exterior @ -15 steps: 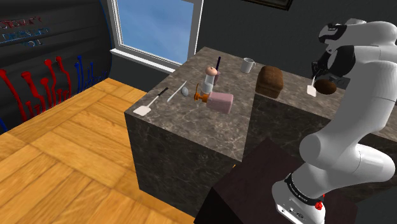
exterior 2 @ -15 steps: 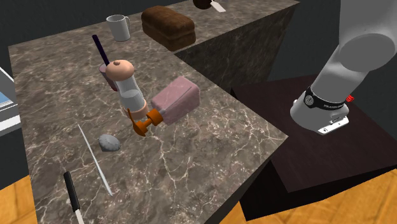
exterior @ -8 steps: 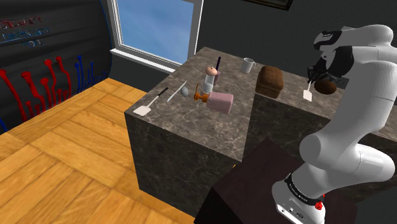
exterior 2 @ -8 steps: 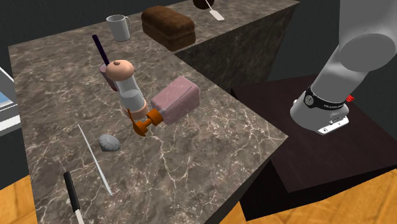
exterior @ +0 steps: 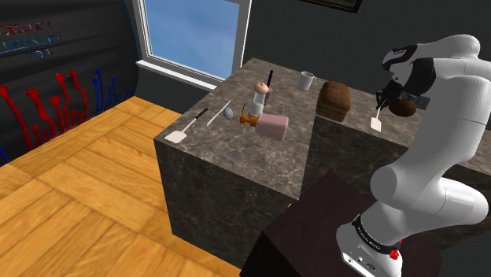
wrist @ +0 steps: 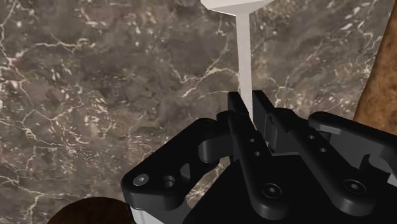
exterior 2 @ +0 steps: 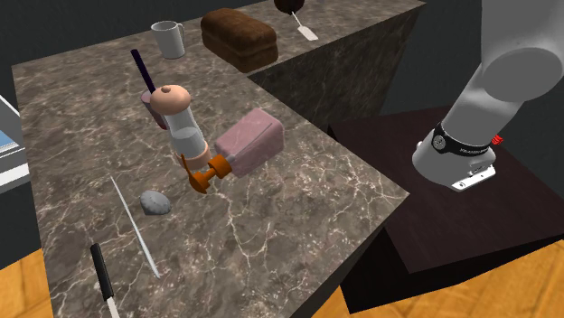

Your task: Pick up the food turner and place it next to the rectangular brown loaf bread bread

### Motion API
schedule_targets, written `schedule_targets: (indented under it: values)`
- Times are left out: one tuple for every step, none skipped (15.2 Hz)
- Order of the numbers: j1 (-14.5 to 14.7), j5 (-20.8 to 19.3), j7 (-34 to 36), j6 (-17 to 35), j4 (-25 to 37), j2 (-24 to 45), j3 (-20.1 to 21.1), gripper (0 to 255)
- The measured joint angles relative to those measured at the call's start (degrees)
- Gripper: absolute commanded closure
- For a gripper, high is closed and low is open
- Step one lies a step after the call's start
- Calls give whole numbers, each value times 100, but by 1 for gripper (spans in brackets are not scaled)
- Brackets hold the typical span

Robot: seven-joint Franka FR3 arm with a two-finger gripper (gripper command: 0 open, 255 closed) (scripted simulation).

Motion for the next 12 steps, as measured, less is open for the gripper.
schedule_targets:
  values:
    - [4,8,-3,60,-44,17,6,255]
    - [5,17,-16,133,-106,30,10,255]
    - [9,25,-21,197,-152,49,16,255]
    - [9,36,-28,261,-192,75,23,255]
    - [2,51,-39,323,-215,115,32,255]
    - [-4,63,-48,377,-234,151,40,255]
    - [9,70,-50,458,-311,157,45,255]
    - [7,82,-57,516,-340,185,53,255]
    - [5,93,-68,581,-384,209,60,255]
    - [4,106,-68,629,-390,251,70,255]
    - [-11,120,-82,666,-381,298,79,255]
    - [-19,136,-89,718,-381,351,90,255]
